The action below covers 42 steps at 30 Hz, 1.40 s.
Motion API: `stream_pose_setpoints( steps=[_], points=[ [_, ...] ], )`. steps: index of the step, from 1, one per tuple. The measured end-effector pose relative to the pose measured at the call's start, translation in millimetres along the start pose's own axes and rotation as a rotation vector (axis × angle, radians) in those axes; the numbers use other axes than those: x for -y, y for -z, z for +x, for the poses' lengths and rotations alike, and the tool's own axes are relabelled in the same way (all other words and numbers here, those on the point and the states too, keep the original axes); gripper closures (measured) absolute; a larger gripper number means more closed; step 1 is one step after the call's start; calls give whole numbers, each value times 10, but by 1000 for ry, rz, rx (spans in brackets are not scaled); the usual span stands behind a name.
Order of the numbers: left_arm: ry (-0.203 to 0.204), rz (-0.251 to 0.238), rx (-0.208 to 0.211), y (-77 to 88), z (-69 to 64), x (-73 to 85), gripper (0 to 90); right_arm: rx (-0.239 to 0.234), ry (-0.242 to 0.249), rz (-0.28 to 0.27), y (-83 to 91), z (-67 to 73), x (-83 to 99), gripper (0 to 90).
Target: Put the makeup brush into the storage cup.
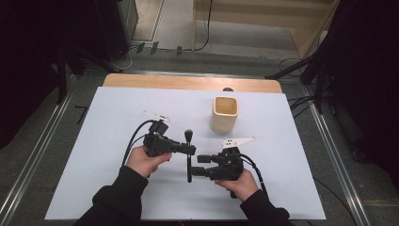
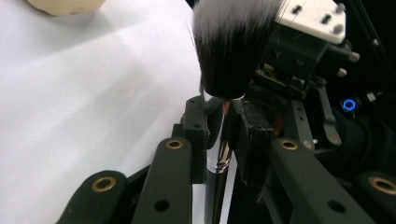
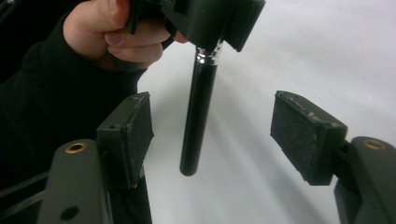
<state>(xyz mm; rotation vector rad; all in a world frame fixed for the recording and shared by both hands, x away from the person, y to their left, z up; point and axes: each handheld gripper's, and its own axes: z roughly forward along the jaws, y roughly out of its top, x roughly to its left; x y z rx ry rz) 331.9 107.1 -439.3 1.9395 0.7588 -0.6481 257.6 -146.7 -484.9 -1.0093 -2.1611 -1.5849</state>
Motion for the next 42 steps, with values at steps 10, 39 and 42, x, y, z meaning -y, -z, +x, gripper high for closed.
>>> stream_pose_setpoints(
  steps=[10, 39, 42],
  points=[
    [-33, 34, 20, -36, 19, 19, 771, -83, -26, 7, -84, -83, 0, 473],
    [-37, 19, 47, -135, 14, 68, 769, -84, -65, -3, -121, -57, 6, 789],
    [-42, 19, 43, -135, 22, 70, 766, -79, -75, 3, -115, -60, 2, 792]
  ],
)
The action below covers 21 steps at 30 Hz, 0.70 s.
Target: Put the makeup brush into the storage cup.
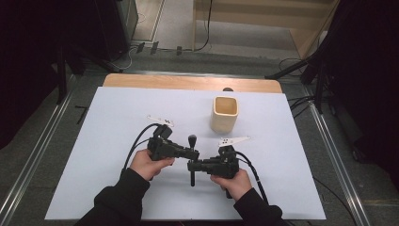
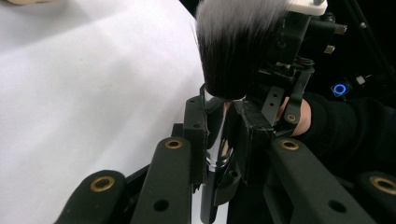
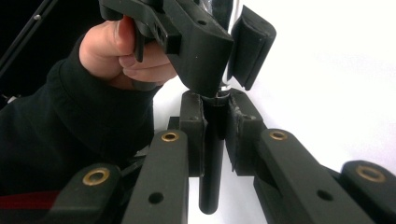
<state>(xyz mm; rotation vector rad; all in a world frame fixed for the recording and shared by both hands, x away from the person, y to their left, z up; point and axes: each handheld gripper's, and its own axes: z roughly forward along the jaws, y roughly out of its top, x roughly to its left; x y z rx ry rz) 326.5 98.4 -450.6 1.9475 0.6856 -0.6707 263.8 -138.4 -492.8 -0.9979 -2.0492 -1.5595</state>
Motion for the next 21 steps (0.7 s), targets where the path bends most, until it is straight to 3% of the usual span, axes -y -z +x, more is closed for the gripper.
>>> stream_pose_setpoints(
  steps=[8, 21],
  points=[
    [-8, -9, -24, 17, 9, 4, 715, 11, -19, 12, -1, -3, -3, 795],
    [-5, -27, -55, 65, -6, -4, 425, 31, -14, 21, 19, -13, -15, 796]
  ],
)
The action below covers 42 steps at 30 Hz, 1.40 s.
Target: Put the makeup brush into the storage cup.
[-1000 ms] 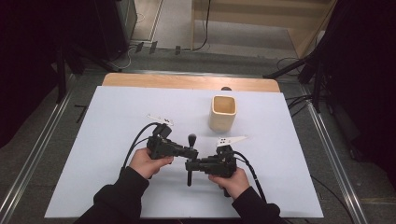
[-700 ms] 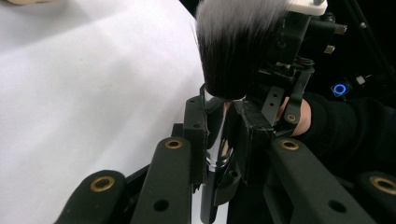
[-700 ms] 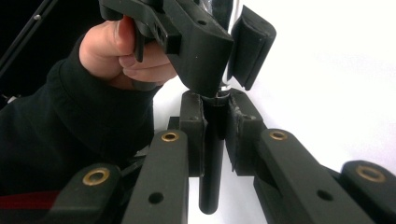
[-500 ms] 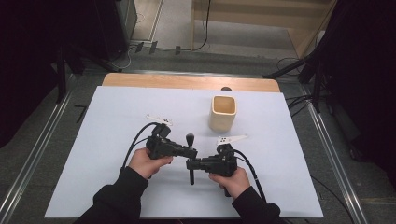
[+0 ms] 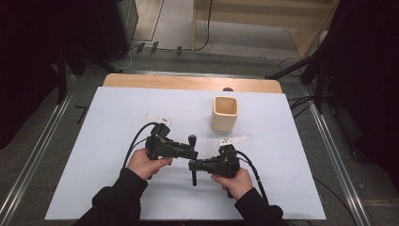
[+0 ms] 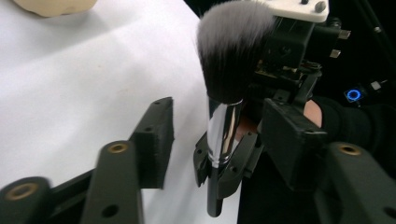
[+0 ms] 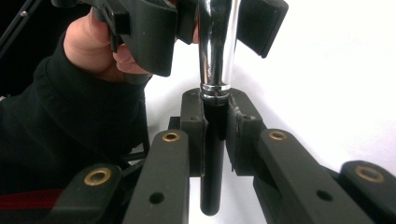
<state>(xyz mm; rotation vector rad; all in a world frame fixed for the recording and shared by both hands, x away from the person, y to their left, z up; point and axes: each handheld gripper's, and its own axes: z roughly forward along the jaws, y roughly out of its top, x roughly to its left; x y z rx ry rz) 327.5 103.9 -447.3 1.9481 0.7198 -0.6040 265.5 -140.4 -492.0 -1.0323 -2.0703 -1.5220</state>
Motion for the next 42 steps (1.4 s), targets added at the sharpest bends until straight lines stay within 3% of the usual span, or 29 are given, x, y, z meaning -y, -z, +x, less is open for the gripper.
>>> stream_pose_setpoints(
  steps=[6, 21, 28, 42],
  points=[
    [5, -12, -13, 49, 12, 2, 362, 19, 6, 3, 14, -13, -2, 796],
    [0, 13, -90, 223, 50, 51, 340, 89, 15, -6, 133, -46, -35, 796],
    [-40, 44, -163, 281, 34, 78, 333, 144, 42, -3, 199, -50, -61, 796],
    [-141, 100, -305, 325, 4, 148, 329, 198, 67, 5, 282, -58, -104, 796]
  ],
)
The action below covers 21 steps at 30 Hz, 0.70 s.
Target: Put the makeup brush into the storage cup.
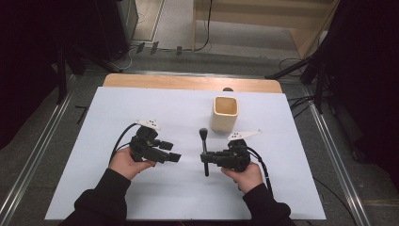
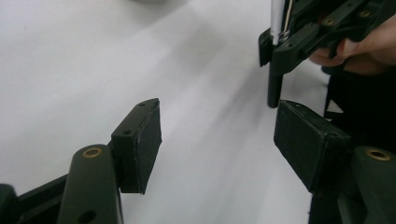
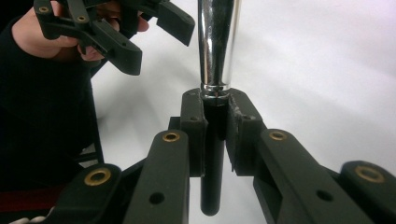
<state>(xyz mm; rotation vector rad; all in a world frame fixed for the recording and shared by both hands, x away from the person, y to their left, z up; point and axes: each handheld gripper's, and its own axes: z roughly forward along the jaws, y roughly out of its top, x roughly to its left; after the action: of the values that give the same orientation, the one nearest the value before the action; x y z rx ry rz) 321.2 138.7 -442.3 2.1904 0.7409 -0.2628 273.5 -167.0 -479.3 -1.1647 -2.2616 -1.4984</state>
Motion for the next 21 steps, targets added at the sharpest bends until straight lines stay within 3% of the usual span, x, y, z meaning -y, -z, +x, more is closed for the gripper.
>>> stream_pose_setpoints(
  steps=[8, 21],
  points=[
    [-27, 14, -34, 36, -27, 33, 324, 47, 17, -5, 71, -16, -25, 796],
    [-86, 39, -153, 158, -17, 142, 323, 92, 41, -29, 166, -43, -63, 796]
  ],
)
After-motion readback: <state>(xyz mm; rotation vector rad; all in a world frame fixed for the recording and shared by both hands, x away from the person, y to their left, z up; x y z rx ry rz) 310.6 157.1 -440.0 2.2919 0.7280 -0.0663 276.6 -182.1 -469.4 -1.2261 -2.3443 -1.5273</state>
